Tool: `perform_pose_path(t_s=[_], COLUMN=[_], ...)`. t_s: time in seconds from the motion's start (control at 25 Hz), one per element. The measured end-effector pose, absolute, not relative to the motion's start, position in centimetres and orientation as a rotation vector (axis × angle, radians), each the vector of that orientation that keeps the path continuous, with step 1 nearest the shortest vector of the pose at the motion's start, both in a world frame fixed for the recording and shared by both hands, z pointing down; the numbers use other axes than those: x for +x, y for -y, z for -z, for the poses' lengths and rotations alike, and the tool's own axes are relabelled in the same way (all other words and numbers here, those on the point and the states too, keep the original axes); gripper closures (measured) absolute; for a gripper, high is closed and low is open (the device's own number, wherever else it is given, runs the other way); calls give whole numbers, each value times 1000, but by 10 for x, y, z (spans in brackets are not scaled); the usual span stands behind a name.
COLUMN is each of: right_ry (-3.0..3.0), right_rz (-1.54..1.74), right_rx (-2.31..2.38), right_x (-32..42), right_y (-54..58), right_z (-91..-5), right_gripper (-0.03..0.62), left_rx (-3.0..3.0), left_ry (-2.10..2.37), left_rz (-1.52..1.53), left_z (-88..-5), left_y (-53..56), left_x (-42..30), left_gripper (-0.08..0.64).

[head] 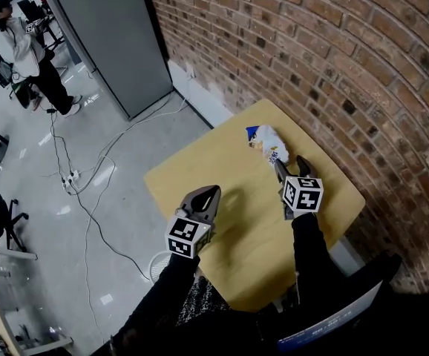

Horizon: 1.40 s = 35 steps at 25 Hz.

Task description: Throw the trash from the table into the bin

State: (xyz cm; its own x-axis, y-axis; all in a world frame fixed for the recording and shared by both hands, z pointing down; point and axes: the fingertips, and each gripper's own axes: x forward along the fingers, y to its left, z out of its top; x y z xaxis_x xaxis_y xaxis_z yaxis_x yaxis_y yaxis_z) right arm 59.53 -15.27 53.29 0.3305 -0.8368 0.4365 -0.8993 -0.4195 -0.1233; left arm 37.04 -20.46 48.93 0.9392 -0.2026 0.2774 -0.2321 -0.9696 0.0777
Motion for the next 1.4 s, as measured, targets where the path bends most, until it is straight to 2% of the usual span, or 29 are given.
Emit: perform_pose_path(t_s=[0.76, 0.8, 0.88, 0.96, 1.08, 1.4], right_ry=[1649, 1645, 1631, 1636, 1666, 1744], right_rz=[-772, -766, -740, -713, -677, -625], right_rx=[2327, 2316, 2306, 2301, 2285, 2255], right_x=[606, 605, 605, 603, 596, 558], right_y=[182, 182, 180, 181, 184, 193], right_z=[-572, -573, -571, -566, -559, -534], right_gripper=[322, 351, 487, 552, 577, 578], left_rx=[2967, 2966, 2964, 2962, 2963, 2951], left_ry=[437, 439, 445, 451, 461, 532], left_rz=[-415, -415, -416, -419, -424, -396], left_z=[-490, -490, -491, -492, -493, -485], left_y=[222, 222, 221, 221, 221, 227], left_x=[351, 350, 348, 346, 340, 309], left_gripper=[555, 555, 555, 555, 555, 555])
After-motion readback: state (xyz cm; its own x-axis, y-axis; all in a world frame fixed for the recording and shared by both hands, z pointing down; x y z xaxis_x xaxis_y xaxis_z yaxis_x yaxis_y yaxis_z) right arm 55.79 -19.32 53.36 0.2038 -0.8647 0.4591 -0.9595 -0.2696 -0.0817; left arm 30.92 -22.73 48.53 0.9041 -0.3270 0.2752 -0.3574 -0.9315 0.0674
